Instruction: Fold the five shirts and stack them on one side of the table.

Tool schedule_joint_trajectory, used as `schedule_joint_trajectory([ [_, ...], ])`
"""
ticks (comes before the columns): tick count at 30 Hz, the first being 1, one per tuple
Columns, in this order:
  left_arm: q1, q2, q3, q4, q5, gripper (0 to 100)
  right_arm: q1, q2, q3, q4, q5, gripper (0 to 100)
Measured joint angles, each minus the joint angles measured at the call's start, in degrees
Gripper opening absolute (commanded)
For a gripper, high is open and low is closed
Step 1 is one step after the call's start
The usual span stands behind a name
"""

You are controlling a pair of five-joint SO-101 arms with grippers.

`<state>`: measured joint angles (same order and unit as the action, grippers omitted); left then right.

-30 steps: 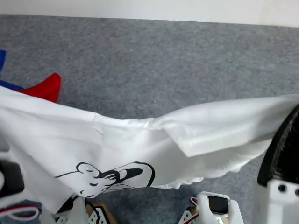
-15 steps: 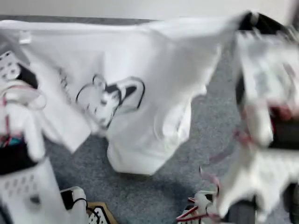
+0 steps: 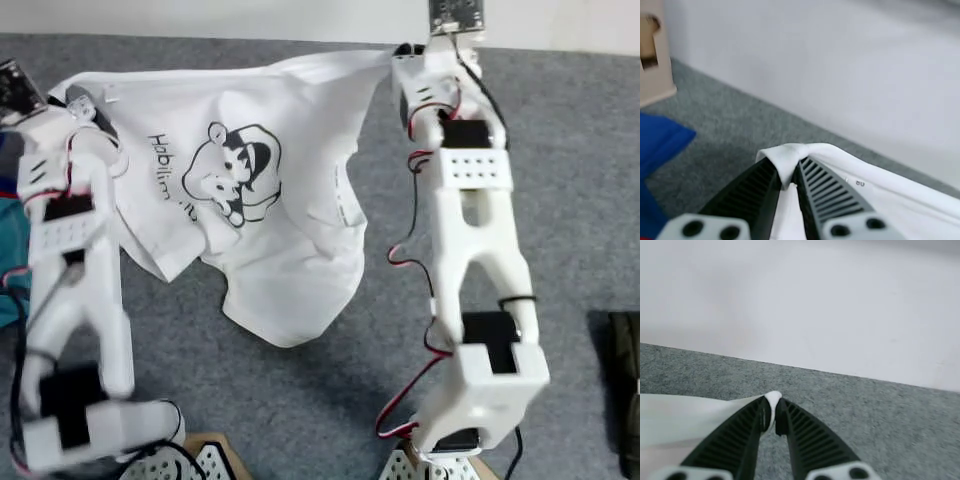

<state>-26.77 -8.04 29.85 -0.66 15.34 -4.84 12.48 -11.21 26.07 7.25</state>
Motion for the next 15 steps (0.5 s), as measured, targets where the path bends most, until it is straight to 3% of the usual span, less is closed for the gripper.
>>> schedule_joint_trajectory([
  [2,0.0,6.2,-4.1,-0.2,-0.2,25,0.0,2.5,0.0,-1.1,0.1,23.8],
  [7,-1.1,17.7,-12.6,2.5,-2.0,48,-0.3,4.5,0.4,-1.3,0.1,19.8],
  [12,-3.2,20.0,-20.0,8.8,-2.3,51,0.0,3.9,0.4,6.9,0.0,17.3],
  [15,-4.7,20.0,-25.1,17.1,-2.3,51,-0.9,-0.6,0.4,16.5,0.0,17.3],
])
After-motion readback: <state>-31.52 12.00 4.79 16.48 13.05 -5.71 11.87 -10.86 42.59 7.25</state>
